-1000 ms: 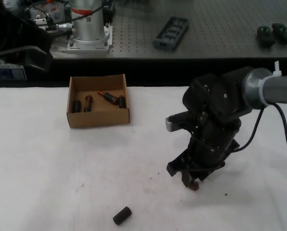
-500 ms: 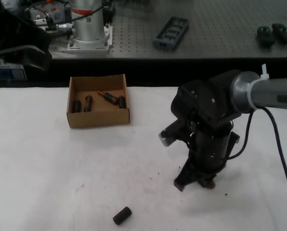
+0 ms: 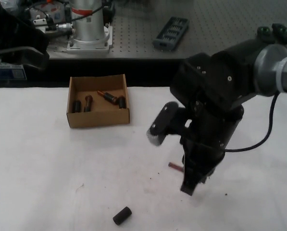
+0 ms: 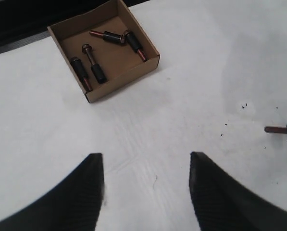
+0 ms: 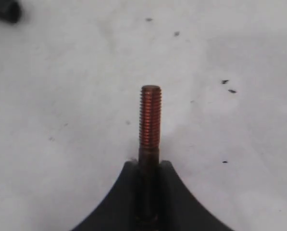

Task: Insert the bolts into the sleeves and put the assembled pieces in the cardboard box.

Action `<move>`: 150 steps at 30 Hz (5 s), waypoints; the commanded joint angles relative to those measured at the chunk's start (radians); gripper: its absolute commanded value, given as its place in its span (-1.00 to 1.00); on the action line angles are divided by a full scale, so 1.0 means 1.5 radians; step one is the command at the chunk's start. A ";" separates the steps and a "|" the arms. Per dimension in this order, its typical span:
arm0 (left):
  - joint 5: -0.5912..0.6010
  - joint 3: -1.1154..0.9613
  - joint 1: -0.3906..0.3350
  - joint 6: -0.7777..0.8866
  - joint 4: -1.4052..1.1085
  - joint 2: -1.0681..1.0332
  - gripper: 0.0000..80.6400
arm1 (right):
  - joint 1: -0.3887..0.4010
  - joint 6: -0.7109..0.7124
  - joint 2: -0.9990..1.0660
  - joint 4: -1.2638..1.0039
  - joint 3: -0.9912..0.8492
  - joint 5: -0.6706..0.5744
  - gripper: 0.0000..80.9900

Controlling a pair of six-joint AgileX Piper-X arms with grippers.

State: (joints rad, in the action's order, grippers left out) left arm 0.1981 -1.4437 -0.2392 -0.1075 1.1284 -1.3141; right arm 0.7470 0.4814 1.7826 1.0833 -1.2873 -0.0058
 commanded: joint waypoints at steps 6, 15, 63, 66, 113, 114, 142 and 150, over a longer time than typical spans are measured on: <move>-0.009 -0.007 -0.002 -0.009 -0.001 0.009 -0.01 | 0.008 0.151 -0.009 0.083 0.038 -0.045 -0.91; -0.009 -0.007 -0.002 -0.023 -0.005 0.009 -0.01 | 0.008 0.062 -0.009 0.055 0.042 -0.024 -0.05; 0.080 0.072 -0.079 -0.088 -0.047 0.009 -0.01 | 0.014 -0.339 -0.030 -0.146 0.205 0.013 -0.27; 0.064 0.072 -0.079 -0.088 -0.045 0.009 -0.01 | 0.014 -0.335 -0.030 -0.185 0.218 0.013 -0.27; 0.045 0.072 -0.079 -0.088 -0.016 0.009 -0.01 | -0.077 -0.942 -0.027 -0.423 0.217 -0.112 -0.27; 0.045 0.072 -0.079 -0.088 -0.015 0.009 -0.01 | -0.077 -0.953 -0.025 -0.427 0.217 -0.112 -0.27; 0.045 0.072 -0.079 -0.088 0.002 0.009 -0.01 | -0.023 -0.979 0.031 -0.436 0.217 -0.120 -0.51; 0.045 0.072 -0.079 -0.088 0.017 0.017 -0.01 | -0.022 -1.013 0.031 -0.425 0.217 -0.081 -0.55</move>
State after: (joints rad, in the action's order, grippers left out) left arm 0.2725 -1.3313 -0.3553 -0.2360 1.1381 -1.3141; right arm 0.7121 -1.0169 1.8139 0.4261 -0.9647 -0.1470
